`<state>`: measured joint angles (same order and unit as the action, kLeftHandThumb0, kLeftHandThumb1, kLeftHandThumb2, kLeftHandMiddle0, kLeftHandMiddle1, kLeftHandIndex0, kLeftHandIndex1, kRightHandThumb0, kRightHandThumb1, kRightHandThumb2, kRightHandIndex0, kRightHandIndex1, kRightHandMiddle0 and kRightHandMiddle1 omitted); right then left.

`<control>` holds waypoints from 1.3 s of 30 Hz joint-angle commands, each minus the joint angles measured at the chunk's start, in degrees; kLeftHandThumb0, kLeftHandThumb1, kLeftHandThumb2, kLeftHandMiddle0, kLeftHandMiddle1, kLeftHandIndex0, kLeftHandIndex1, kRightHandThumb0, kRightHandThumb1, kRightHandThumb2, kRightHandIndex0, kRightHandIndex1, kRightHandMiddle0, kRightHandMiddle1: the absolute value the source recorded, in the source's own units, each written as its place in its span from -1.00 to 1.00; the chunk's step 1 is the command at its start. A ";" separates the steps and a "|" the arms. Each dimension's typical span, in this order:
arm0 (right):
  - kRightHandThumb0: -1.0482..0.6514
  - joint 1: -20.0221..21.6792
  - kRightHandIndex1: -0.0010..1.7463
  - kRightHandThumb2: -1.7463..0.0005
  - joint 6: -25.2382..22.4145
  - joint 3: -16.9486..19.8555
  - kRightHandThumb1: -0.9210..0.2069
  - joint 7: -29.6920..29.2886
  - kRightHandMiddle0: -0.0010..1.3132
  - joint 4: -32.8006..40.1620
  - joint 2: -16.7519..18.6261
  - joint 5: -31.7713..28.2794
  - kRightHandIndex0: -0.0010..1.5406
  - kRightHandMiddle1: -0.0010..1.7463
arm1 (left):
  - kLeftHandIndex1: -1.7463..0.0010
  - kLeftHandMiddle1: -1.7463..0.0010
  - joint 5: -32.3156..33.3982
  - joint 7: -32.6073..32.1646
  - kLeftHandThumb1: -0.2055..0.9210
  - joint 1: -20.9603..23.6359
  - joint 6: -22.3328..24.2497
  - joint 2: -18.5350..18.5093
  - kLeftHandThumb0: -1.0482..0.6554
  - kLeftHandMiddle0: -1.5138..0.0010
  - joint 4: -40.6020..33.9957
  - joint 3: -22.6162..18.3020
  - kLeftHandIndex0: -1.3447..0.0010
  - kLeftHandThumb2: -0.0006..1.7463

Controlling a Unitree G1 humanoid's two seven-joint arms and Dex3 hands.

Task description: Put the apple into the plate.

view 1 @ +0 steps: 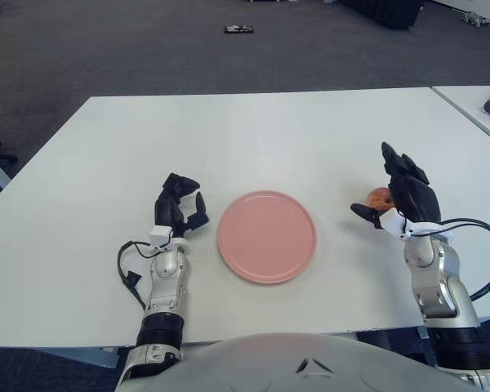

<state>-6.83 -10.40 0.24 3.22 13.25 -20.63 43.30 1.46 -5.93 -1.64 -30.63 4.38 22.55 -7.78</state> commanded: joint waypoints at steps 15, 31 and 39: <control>-1.00 4.16 -1.00 0.30 -10.94 -7.48 -0.55 17.93 -1.00 -0.60 -6.90 4.50 -1.00 -1.00 | -1.00 -1.00 0.89 1.03 -0.08 -1.61 -1.10 -0.14 -0.33 -0.41 2.43 -0.07 0.09 0.53; -1.00 12.93 -1.00 0.32 -10.20 -11.30 -0.66 16.53 -1.00 -22.27 -7.27 2.24 -1.00 -1.00 | -1.00 -1.00 1.83 1.94 -0.07 -1.67 -1.11 0.11 -0.33 -0.40 2.13 -0.70 0.09 0.52; -1.00 14.57 -1.00 0.32 -8.48 -11.88 -0.67 13.65 -1.00 -28.37 -6.84 0.59 -1.00 -1.00 | -1.00 -1.00 1.09 1.24 -0.07 -1.89 -0.67 0.13 -0.33 -0.39 1.79 -0.91 0.09 0.52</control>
<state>10.46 -19.57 -9.35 16.24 -10.02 -29.11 46.44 2.05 -4.10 -1.58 -31.50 4.29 22.64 -8.30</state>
